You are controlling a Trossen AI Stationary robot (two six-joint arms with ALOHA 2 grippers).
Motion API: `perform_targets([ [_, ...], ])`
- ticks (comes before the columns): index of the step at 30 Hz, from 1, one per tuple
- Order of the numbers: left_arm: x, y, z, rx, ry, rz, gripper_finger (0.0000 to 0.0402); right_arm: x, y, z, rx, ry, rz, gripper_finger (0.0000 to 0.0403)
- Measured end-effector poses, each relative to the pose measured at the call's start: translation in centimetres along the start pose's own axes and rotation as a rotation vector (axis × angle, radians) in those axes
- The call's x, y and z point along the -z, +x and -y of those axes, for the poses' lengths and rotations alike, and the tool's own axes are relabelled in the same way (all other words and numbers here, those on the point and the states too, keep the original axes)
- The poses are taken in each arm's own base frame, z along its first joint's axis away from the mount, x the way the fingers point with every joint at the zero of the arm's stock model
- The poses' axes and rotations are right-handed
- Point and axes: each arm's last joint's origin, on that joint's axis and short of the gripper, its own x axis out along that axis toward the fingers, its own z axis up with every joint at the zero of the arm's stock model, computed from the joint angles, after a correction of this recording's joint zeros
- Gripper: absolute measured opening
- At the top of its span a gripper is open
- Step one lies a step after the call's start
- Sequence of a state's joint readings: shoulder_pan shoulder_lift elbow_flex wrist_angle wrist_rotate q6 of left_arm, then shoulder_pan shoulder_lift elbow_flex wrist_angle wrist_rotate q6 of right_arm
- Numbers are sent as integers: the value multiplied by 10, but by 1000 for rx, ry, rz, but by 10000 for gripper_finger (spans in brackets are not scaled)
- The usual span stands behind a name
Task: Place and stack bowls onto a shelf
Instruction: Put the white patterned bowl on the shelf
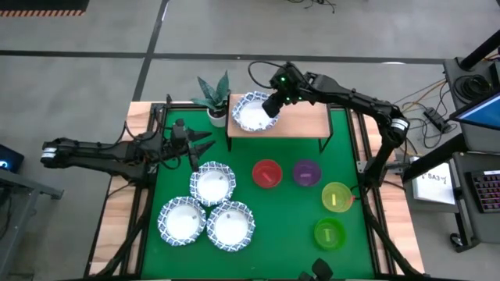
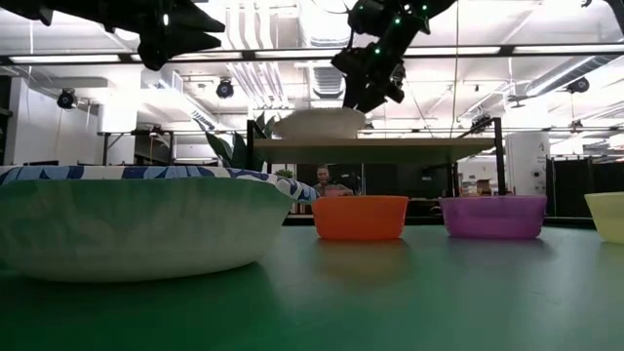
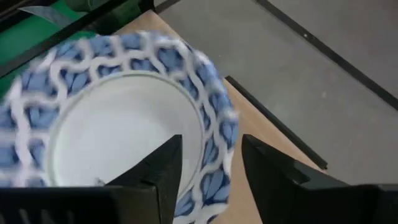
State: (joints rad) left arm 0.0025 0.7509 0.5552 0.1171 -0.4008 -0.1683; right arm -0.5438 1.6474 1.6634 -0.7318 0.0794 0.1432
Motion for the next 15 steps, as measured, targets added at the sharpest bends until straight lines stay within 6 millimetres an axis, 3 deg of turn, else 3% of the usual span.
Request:
perform_targets([
  [4,3,2,0,-3,-10,-18,149,3,-18,2,4,-8,-27,153],
  [8,6,5,1,-7,-8,-40,149,14,-33,6,54,-26,-108,120],
  [11,9,8,2,-10,-5,-55,149,25,-33,5,62,-57,-173,82],
  [15,12,12,3,-14,-5,-74,149,43,-29,-3,-57,-101,-287,27],
])
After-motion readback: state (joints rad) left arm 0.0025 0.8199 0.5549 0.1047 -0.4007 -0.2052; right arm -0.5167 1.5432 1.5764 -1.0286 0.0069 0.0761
